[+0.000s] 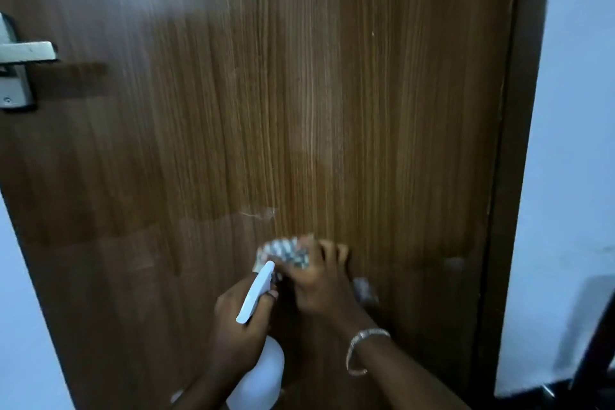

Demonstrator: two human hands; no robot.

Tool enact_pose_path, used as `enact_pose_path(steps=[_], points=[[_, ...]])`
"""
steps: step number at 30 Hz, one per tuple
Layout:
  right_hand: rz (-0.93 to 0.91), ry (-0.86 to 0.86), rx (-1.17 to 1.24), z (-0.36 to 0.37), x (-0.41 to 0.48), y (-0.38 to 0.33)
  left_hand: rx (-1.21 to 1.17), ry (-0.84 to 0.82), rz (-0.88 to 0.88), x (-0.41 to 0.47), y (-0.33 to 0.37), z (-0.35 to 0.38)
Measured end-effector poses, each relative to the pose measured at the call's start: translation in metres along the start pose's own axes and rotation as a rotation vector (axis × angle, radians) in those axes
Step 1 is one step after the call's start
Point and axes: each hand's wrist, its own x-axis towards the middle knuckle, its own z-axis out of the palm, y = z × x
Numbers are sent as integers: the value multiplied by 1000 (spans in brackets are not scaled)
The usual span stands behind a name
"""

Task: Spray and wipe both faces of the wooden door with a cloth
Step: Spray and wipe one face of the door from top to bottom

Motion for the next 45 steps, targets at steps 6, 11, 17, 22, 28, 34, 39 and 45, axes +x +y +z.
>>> enact_pose_path(steps=[6, 11, 17, 22, 28, 34, 39, 45], points=[[641, 281, 170, -11, -3, 1, 17, 83, -50, 0, -4, -52], [303, 150, 116, -7, 82, -98, 70, 108, -28, -4, -1, -92], [199, 46, 76, 20, -5, -80, 93, 164, -61, -16, -6, -126], [627, 261, 213, -15, 102, -110, 140, 233, -69, -29, -15, -147], [-247, -65, 66, 44, 51, -180, 177, 239, -4, -40, 6, -164], [302, 74, 122, 19, 62, -152, 246, 301, -37, -43, -6, -190], [10, 16, 123, 37, 124, -243, 297, 303, -10, -39, 1, -206], [-220, -123, 73, 60, 45, -222, 315, 321, -59, -47, -15, -232]])
